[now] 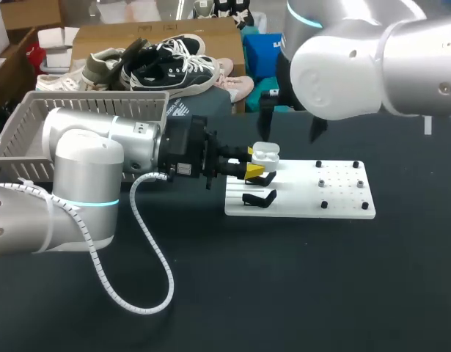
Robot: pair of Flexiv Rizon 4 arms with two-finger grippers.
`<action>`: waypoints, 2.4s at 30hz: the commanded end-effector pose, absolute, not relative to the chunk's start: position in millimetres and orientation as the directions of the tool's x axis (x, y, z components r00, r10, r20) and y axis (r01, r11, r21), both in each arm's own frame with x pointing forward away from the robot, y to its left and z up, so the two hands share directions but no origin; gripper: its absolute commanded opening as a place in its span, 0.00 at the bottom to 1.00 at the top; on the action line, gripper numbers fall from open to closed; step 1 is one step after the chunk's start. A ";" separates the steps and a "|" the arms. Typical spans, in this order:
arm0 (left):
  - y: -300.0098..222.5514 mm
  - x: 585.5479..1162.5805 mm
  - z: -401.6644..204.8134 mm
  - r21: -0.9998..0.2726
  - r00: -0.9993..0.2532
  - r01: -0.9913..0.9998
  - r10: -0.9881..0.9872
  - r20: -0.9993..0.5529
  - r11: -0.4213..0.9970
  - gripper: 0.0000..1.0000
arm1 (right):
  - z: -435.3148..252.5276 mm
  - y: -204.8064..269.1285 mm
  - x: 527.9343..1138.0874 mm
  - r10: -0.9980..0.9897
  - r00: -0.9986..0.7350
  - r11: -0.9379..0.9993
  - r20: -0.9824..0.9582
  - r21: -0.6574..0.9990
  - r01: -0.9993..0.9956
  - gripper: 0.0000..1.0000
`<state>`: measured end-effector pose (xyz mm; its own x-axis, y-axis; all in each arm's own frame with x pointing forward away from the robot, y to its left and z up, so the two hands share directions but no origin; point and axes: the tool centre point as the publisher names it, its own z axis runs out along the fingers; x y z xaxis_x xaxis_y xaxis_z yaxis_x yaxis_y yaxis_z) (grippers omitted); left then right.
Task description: Pick up each earbud case from the left stands, insert the matching earbuds, close the lid, and place the case in the box.
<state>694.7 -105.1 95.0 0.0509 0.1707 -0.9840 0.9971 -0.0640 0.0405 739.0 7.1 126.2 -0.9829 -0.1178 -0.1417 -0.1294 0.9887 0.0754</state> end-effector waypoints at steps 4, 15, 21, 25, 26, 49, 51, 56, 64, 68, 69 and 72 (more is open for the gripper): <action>-105.1 693.3 94.9 0.043 0.052 0.997 0.170 -0.984 -0.059 0.00 | 127.9 7.3 727.2 -0.121 -0.984 0.987 -0.129 0.093 -0.133 1.00; -105.1 693.3 94.9 0.043 0.052 0.997 0.170 -0.984 -0.059 0.00 | 134.6 4.6 716.1 -0.124 -0.984 0.984 -0.126 0.115 -0.139 1.00; -105.1 693.3 94.9 0.043 0.052 0.997 0.170 -0.984 -0.059 0.00 | 136.9 1.4 716.1 -0.107 -0.982 0.983 -0.155 0.134 -0.128 1.00; -105.1 693.3 94.9 0.043 0.052 0.997 0.170 -0.984 -0.059 0.00 | 146.6 -6.4 722.0 -0.064 -0.972 0.983 -0.224 0.156 -0.101 1.00; -105.1 693.3 94.9 0.043 0.052 0.997 0.170 -0.984 -0.059 0.00 | 149.0 -9.2 723.2 -0.059 -0.967 0.982 -0.249 0.159 -0.101 1.00; -51.9 689.2 107.6 0.020 0.005 0.998 0.217 -0.976 0.067 0.00 | 137.0 -82.1 702.1 -0.038 -0.936 0.931 -0.351 0.328 -0.161 1.00; -42.7 689.5 110.4 0.022 -0.001 0.995 0.237 -0.972 0.093 0.00 | 137.0 -82.1 702.1 -0.038 -0.936 0.931 -0.351 0.328 -0.161 1.00; -13.7 694.1 118.5 0.002 -0.059 0.980 0.295 -0.954 0.201 0.00 | 137.0 -82.1 702.1 -0.038 -0.936 0.931 -0.351 0.328 -0.161 1.00; 48.7 713.8 120.1 -0.013 -0.201 0.885 0.357 -0.912 0.465 0.00 | 137.0 -82.1 702.1 -0.038 -0.936 0.931 -0.351 0.328 -0.161 1.00; 72.7 727.5 114.2 -0.002 -0.256 0.842 0.396 -0.882 0.540 0.00 | 137.0 -82.1 702.1 -0.038 -0.936 0.931 -0.351 0.328 -0.161 1.00; 79.2 731.0 111.5 -0.010 -0.272 0.828 0.385 -0.882 0.561 0.00 | 137.0 -82.1 702.1 -0.038 -0.936 0.931 -0.351 0.328 -0.161 1.00; 99.4 740.7 105.0 -0.016 -0.317 0.785 0.380 -0.869 0.619 0.00 | 137.0 -82.1 702.1 -0.038 -0.936 0.931 -0.351 0.328 -0.161 1.00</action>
